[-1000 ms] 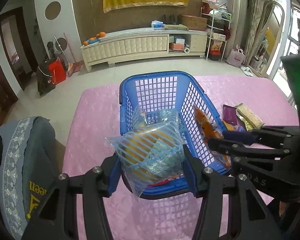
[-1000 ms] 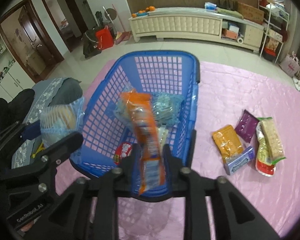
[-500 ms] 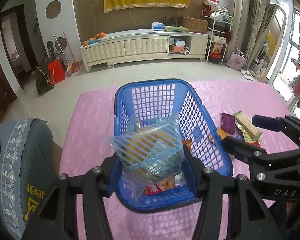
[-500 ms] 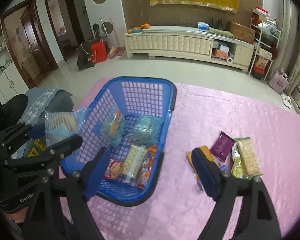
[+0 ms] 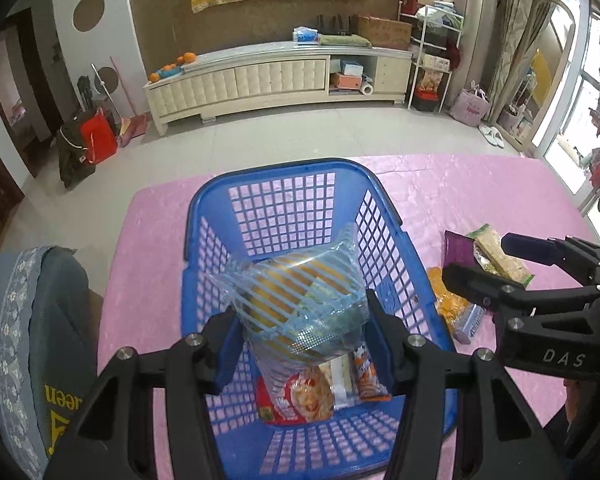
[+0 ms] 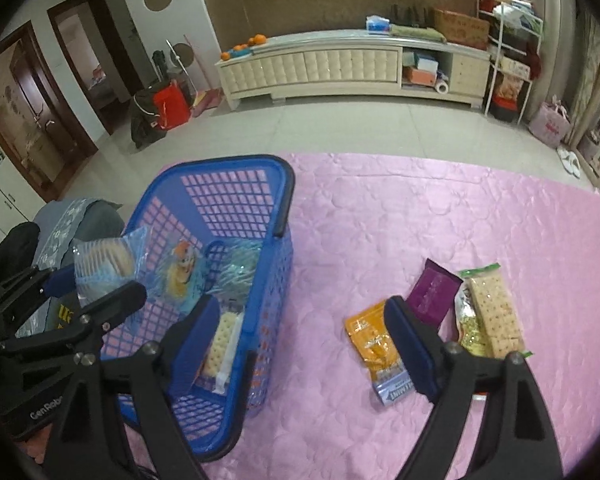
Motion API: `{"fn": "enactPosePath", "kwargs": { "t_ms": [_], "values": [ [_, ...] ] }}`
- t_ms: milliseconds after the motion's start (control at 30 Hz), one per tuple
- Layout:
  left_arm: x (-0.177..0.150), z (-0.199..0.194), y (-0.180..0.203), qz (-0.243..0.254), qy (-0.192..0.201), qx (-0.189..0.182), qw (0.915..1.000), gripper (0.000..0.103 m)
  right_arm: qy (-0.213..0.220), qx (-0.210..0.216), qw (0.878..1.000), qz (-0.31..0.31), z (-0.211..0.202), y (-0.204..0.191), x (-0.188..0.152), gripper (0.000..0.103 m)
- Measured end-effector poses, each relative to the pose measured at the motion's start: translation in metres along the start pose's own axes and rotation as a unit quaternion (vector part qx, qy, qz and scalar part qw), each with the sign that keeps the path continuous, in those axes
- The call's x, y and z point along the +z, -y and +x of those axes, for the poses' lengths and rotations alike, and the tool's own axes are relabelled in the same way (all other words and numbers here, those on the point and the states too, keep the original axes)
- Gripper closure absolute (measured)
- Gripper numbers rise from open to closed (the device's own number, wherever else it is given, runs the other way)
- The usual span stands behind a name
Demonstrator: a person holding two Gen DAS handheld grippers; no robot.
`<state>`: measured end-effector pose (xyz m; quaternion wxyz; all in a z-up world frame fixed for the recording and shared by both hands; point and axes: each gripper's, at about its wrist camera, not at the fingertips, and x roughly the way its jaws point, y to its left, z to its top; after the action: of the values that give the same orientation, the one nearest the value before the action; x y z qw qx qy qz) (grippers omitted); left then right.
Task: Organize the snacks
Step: 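Release the orange candy bar from the right tool while the left tool drops the pastry bag, then withdraw both open tools from the basket toward the remaining snacks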
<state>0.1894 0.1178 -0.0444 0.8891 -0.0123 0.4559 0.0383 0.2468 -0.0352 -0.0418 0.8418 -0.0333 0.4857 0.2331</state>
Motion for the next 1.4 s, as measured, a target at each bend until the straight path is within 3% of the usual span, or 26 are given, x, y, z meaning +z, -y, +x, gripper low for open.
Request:
{"fn": "enactPosePath", "kwargs": {
  "t_ms": [400, 667, 1400],
  "values": [
    [0.024, 0.036, 0.002, -0.002, -0.02, 0.0, 0.9998, 0.049, 0.0, 0.005, 1.0, -0.004, 0.01, 0.017, 0.012, 0.016],
    [0.025, 0.039, -0.003, -0.018, -0.03, -0.015, 0.9993, 0.037, -0.009, 0.003, 1.0, -0.021, 0.01, 0.017, 0.012, 0.016],
    [-0.003, -0.058, 0.035, 0.018, 0.023, -0.026, 0.9992, 0.021, 0.038, -0.021, 0.999, -0.019, -0.078, 0.016, -0.013, 0.016]
  ]
}}
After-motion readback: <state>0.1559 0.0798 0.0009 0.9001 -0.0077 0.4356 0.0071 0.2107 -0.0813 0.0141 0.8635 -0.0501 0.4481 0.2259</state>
